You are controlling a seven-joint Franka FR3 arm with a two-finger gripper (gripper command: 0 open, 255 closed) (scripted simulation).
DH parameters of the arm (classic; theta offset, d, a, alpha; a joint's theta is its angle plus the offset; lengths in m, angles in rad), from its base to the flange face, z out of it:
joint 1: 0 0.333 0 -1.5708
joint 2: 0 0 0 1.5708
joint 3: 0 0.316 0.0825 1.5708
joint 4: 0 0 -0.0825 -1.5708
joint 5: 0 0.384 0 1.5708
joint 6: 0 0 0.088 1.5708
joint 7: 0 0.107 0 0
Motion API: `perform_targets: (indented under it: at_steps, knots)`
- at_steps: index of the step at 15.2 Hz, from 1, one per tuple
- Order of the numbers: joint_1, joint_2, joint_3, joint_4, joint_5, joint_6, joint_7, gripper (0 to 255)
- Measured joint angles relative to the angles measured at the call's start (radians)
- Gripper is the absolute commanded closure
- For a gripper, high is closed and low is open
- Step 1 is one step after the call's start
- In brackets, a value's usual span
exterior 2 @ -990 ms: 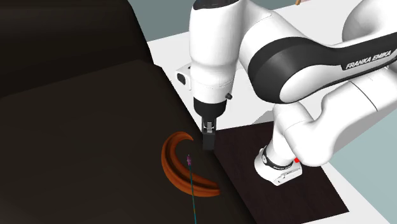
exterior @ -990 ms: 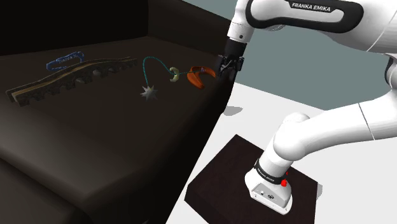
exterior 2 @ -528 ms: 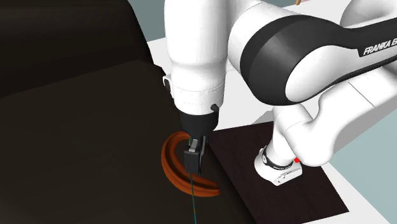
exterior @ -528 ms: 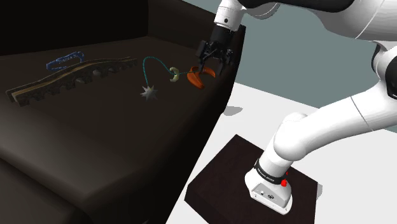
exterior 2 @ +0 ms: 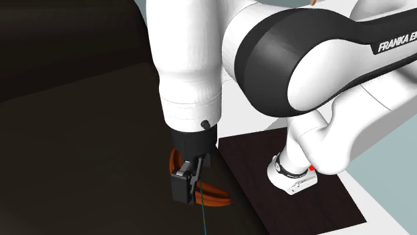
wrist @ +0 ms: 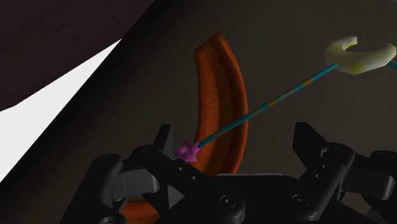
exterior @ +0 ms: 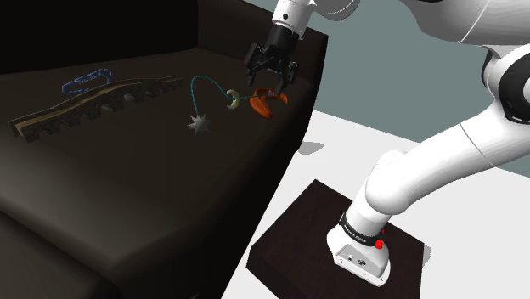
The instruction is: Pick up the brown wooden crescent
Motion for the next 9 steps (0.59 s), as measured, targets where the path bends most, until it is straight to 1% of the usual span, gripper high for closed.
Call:
perform_targets:
  at_steps: [4,5,9]
  knots:
    - [0.001,-0.009,0.005,-0.059,0.006,0.048,-0.012,0]
    - [0.001,-0.010,0.004,-0.064,0.006,0.052,-0.013,255]
    - [0.000,-0.012,0.003,-0.067,0.006,0.055,-0.015,255]
